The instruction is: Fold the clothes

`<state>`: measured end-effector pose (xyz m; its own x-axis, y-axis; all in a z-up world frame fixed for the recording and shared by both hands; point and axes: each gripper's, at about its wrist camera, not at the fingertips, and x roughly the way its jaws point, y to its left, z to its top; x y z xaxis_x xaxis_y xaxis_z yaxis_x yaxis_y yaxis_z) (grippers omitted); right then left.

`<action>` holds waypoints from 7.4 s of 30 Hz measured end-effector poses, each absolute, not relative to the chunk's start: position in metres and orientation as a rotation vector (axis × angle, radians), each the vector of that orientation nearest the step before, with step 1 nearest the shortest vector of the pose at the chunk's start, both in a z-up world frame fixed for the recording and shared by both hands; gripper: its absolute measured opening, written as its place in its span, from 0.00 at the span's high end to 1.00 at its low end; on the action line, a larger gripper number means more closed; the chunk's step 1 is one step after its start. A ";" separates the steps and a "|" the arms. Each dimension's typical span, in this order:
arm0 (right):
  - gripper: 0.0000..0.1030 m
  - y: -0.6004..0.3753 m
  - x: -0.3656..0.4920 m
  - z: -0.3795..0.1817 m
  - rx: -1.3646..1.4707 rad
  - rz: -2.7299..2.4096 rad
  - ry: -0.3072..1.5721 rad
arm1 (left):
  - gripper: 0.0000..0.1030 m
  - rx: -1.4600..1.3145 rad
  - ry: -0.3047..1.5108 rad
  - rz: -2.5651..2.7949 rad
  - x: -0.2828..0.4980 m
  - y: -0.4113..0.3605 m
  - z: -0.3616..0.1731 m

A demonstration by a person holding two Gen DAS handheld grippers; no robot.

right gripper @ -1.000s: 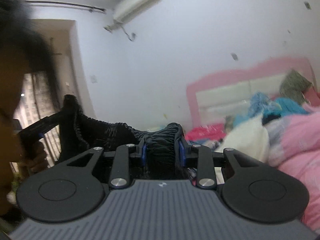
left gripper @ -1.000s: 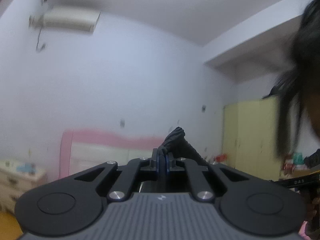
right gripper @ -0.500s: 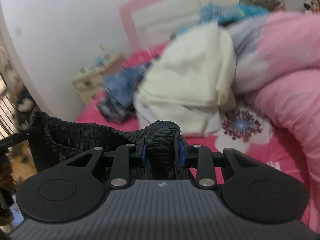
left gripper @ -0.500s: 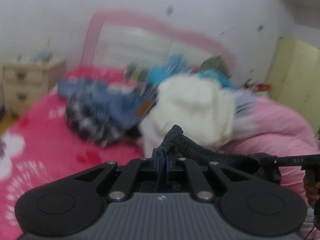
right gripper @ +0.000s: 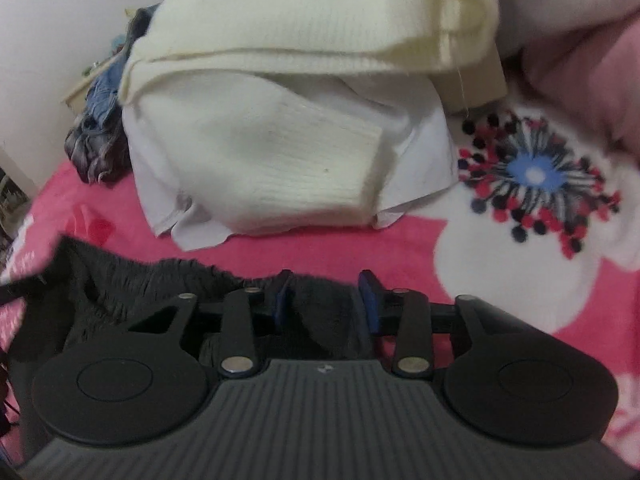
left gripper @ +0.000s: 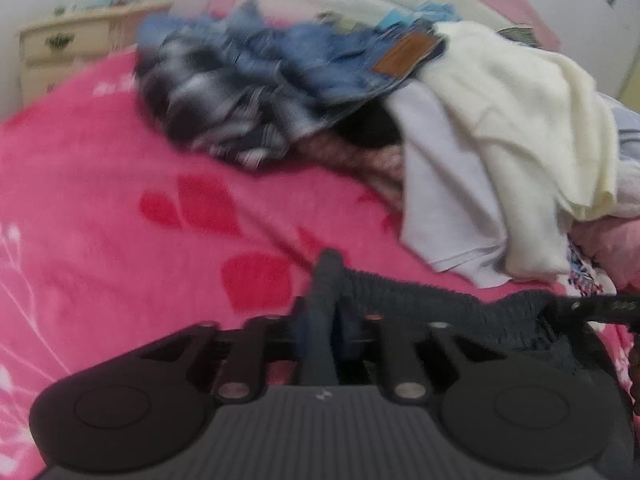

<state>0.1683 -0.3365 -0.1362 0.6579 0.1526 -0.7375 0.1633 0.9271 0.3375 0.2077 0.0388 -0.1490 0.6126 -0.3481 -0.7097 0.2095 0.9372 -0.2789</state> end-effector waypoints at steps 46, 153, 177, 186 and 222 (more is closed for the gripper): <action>0.98 -0.340 -0.036 -0.089 -0.059 -0.278 1.105 | 0.94 -0.060 0.955 -0.151 -0.002 0.141 -0.095; 0.91 -0.180 0.206 -0.126 -0.451 0.341 0.789 | 0.76 -0.183 0.636 -0.174 0.188 0.066 -0.131; 0.60 -0.298 0.138 -0.094 -0.397 0.235 0.738 | 0.75 0.058 0.738 -0.398 0.206 -0.013 -0.159; 0.61 -0.252 0.132 -0.109 -0.778 0.367 0.661 | 0.75 0.077 0.731 -0.401 0.206 -0.015 -0.159; 0.87 -0.442 0.059 -0.043 0.195 -0.128 0.794 | 0.52 0.042 0.721 -0.436 0.209 -0.010 -0.143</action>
<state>0.0589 -0.4423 -0.0427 0.6946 -0.0412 -0.7182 0.1872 0.9743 0.1252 0.2086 -0.0098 -0.1432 0.6660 -0.3714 -0.6469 0.4002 0.9098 -0.1103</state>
